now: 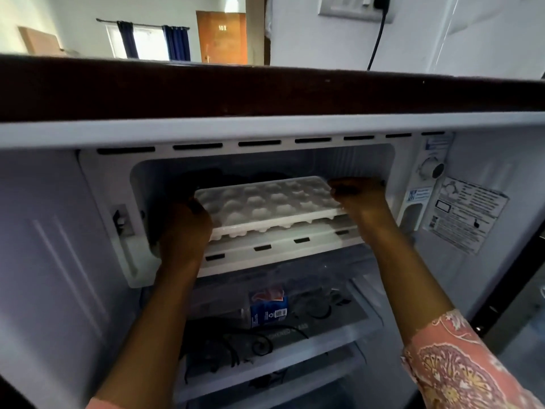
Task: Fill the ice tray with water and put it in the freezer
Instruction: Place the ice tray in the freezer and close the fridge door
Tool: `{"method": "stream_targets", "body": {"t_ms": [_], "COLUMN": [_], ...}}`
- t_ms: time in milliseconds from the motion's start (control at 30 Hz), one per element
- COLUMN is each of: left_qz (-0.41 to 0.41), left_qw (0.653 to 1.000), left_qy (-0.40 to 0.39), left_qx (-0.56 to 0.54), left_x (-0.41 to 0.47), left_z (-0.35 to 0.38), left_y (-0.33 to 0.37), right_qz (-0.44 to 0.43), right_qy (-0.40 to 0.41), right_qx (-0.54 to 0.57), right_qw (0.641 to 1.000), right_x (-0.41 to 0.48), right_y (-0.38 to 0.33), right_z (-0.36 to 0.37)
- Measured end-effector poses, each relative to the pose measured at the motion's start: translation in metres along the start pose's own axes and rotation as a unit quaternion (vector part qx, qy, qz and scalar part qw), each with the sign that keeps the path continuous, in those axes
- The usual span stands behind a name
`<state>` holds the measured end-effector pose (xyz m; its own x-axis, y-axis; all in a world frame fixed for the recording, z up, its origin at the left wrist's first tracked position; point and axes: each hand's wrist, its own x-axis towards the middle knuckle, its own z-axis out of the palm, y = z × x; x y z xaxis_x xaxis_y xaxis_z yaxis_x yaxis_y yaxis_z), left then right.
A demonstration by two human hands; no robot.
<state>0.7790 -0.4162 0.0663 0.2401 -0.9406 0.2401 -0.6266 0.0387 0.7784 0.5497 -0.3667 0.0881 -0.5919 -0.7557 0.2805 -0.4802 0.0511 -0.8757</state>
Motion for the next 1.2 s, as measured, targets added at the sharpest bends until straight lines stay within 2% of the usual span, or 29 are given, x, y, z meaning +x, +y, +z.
{"method": "stream_targets", "body": {"t_ms": [167, 300, 433, 633, 700, 800, 933, 1067, 1200], "left_qz": [-0.001, -0.001, 0.003, 0.007, -0.001, 0.001, 0.037, 0.063, 0.153], "left_qw": [0.999, 0.999, 0.999, 0.999, 0.999, 0.999, 0.999, 0.997, 0.983], "left_qy": [-0.032, -0.052, -0.032, -0.028, -0.036, -0.044, -0.033, -0.036, -0.006], "left_qx": [-0.015, -0.016, 0.007, 0.027, 0.023, 0.011, 0.021, 0.034, 0.098], "left_x": [0.017, 0.03, 0.031, 0.028, 0.025, 0.012, -0.005, -0.016, -0.039], "left_z": [0.011, 0.02, 0.022, 0.021, 0.02, 0.016, 0.01, 0.007, 0.0], "left_y": [-0.01, -0.016, -0.015, -0.011, -0.008, 0.0, 0.009, 0.009, 0.007], "right_qz": [0.008, 0.025, 0.057, 0.04, 0.025, -0.01, -0.106, -0.217, -0.243], "right_qy": [-0.026, -0.032, -0.04, -0.059, -0.059, -0.06, -0.049, -0.016, -0.023], "right_qx": [-0.068, -0.062, -0.037, -0.04, -0.051, -0.152, -0.295, -0.338, -0.355], "right_qw": [0.997, 0.997, 0.997, 0.997, 0.997, 0.986, 0.948, 0.916, 0.903], "right_x": [0.012, 0.016, 0.02, 0.018, 0.018, 0.017, 0.006, -0.017, -0.037], "right_y": [-0.003, 0.001, 0.004, 0.008, 0.008, 0.005, 0.006, 0.006, -0.001], "right_z": [0.008, 0.015, 0.019, 0.021, 0.021, 0.021, 0.025, 0.025, 0.025]}}
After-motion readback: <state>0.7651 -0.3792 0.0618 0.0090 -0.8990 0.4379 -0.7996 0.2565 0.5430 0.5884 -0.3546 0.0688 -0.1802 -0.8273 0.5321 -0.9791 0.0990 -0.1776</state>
